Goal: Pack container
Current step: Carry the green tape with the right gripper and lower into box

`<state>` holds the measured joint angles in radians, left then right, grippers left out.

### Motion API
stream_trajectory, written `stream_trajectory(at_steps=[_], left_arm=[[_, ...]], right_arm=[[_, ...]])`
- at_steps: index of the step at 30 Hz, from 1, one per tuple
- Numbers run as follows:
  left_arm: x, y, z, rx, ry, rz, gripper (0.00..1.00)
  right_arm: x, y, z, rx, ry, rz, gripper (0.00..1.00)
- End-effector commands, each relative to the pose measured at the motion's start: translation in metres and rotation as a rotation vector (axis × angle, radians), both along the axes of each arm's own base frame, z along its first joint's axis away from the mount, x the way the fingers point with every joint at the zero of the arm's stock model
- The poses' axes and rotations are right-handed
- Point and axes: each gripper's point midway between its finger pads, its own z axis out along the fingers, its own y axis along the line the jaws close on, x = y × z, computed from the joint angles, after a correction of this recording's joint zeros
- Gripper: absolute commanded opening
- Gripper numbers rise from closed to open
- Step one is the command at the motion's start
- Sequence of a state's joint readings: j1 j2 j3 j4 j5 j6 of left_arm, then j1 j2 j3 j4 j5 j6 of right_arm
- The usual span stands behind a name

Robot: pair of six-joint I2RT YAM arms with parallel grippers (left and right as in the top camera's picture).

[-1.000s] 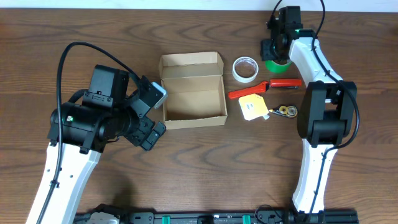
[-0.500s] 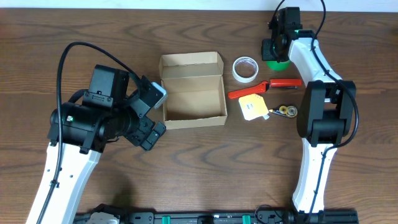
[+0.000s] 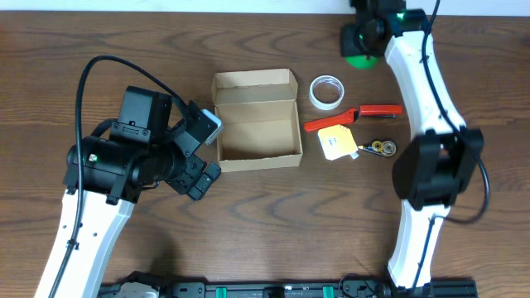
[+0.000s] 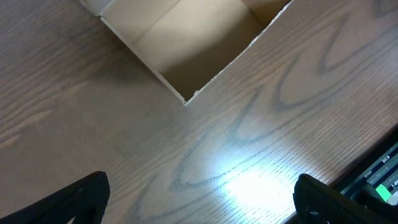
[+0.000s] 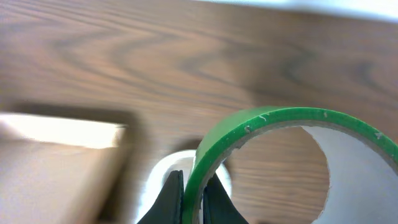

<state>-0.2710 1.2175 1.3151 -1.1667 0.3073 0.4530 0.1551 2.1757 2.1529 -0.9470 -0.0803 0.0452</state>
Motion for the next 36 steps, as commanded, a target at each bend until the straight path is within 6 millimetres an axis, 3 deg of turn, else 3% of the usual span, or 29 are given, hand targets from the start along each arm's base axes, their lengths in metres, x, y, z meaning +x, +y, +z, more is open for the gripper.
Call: stream_trajectory(at_steps=[1,4,7,12,16,22,29,36], left_arm=[[0.001,0.0,0.003,0.005,-0.016,-0.014,0.95],[0.001,0.0,0.003,0.005,-0.016,-0.014,0.95],[0.001,0.0,0.003,0.005,-0.016,-0.014,0.95],[0.001,0.0,0.003,0.005,-0.016,-0.014,0.95],[0.001,0.0,0.003,0.005,-0.016,-0.014,0.95],[0.001,0.0,0.003,0.005,-0.016,-0.014,0.95],[0.001,0.0,0.003,0.005,-0.016,-0.014,0.95],[0.001,0.0,0.003,0.005,-0.016,-0.014,0.95]], right_arm=[[-0.03,0.057,0.063,0.055,-0.085,0.117,0.01],[-0.06,0.095,0.071,0.053,-0.057,0.199,0.01],[-0.088,0.128,0.063,0.07,0.019,0.227,0.01],[-0.135,0.176,0.031,0.039,0.141,0.316,0.01],[-0.162,0.201,0.004,0.028,0.214,0.345,0.01],[-0.173,0.23,-0.024,0.039,0.206,0.357,0.01],[-0.172,0.237,-0.054,0.064,0.206,0.263,0.01],[-0.189,0.253,-0.056,0.101,0.24,0.315,0.01]])
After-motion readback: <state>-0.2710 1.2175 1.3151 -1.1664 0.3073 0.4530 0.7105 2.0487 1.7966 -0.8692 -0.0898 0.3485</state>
